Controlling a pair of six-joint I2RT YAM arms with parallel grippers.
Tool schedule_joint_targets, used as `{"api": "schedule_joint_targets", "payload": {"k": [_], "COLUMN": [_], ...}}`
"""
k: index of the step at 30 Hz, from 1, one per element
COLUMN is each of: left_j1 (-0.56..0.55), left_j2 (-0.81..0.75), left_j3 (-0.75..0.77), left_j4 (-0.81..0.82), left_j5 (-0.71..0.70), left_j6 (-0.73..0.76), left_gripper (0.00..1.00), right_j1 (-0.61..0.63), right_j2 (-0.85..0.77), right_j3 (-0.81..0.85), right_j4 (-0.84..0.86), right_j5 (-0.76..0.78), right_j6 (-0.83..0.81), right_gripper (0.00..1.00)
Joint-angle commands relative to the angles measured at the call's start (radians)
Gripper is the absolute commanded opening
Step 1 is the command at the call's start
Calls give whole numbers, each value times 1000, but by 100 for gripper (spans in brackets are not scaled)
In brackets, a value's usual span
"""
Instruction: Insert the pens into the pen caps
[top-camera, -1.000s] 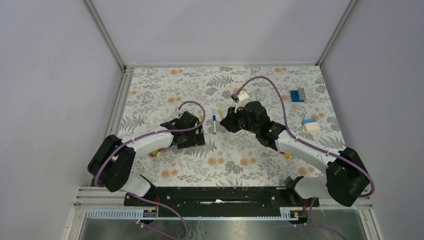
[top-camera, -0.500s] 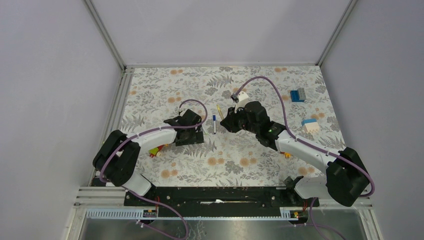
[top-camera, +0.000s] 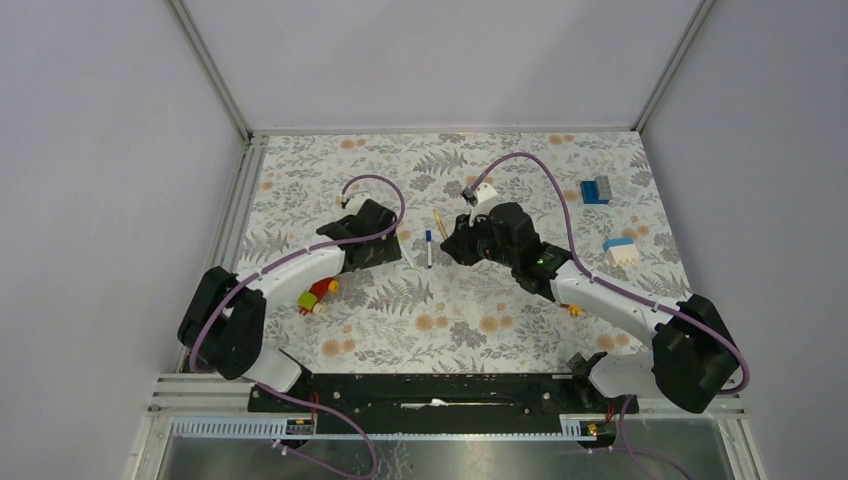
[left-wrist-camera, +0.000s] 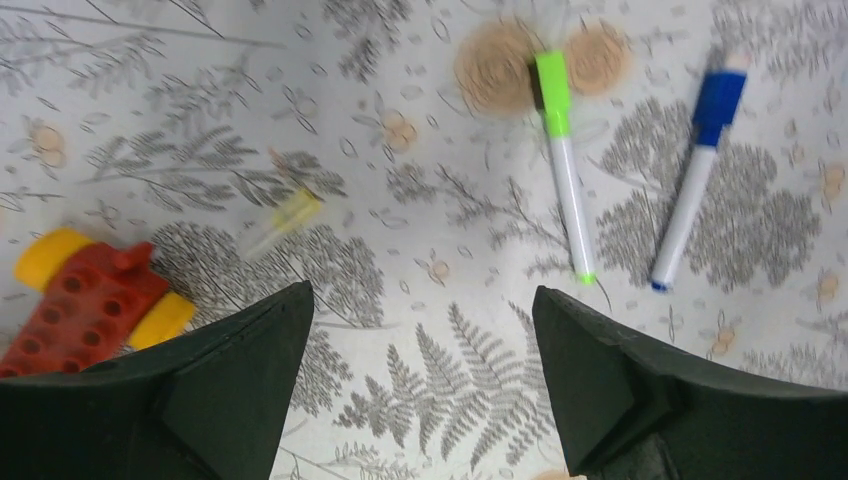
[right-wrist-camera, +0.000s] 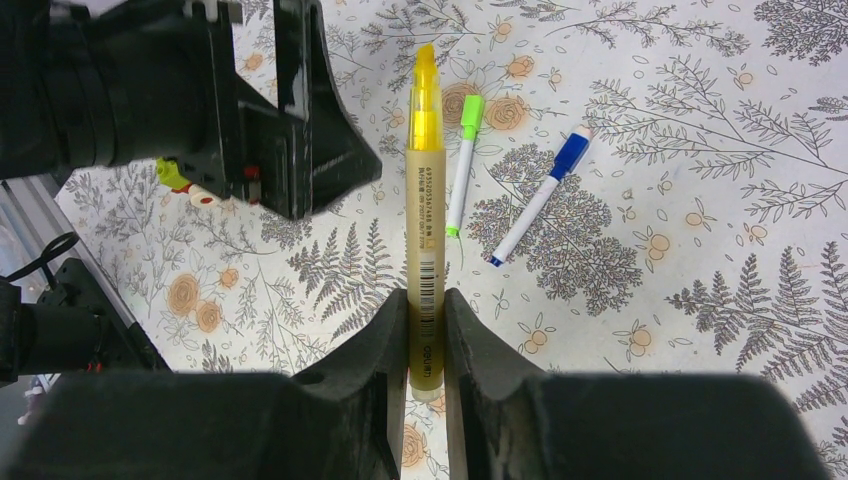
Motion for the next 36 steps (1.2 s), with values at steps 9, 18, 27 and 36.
{"api": "schedule_joint_targets", "payload": {"k": [9,18,27,36], "left_j1": [140,180,184,245], "left_j2": [133,225,250,226], "left_j3": [61,97,77,218], "left_j4": [109,150,174,98], "left_j5": [-22,15,13,-37], "left_j6": [28,45,54,64], "left_gripper": [89,86,86,89], "right_j1": [0,0,1,1], "right_j2": [-55,-84,-93,-93], "right_j3": [-19,-31,-41,-47], "right_j4": [3,-13,-20,-12], "right_j5": [5,9,8,-17], "right_j6": [-24,-29,-33,-25], "right_gripper": [0,0,0,0]}}
